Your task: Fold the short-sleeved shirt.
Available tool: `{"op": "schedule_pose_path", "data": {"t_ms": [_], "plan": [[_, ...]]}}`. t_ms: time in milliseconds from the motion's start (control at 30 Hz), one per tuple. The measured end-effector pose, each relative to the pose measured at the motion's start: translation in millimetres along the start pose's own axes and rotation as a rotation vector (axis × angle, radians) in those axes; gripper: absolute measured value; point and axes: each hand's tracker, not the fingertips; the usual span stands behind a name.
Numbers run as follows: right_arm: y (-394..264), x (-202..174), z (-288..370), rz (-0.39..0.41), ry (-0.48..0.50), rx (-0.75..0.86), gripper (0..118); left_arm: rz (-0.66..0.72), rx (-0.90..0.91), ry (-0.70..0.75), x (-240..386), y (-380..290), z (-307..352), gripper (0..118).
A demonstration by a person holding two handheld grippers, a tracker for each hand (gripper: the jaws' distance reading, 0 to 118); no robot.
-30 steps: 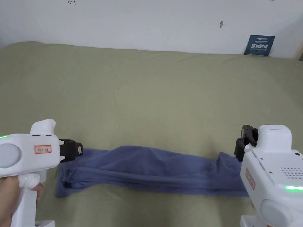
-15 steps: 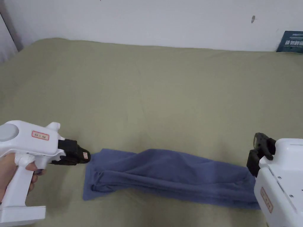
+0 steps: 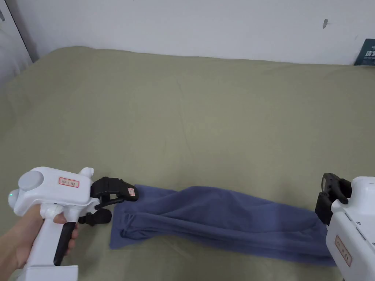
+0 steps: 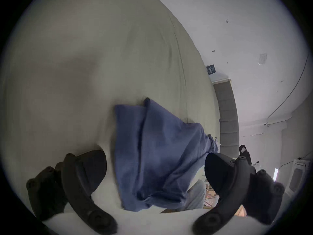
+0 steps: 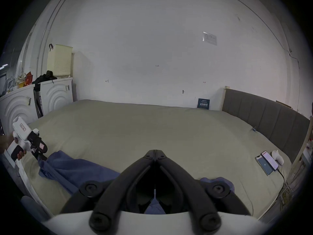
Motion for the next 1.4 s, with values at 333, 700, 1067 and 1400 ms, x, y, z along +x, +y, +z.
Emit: {"op": "schedule_pose_path", "data": {"t_ms": [333,700,1067,1400], "plan": [[7,11,5,-0.024,0.002,-0.001,0,0.121,0.066,-0.012,12,-12,-37,9],[29,26,14,-0.034,0.016,0.036,0,0.023,0.249,0.052,45,-29,64,7],[31,21,16,-0.034,0.041,0.057,0,-0.162,0.205,0.201,122,-37,67,7],[22,38,25,-0.029,0.032,0.041,0,-0.318,0.053,0.228,201,-52,-65,7]]}}
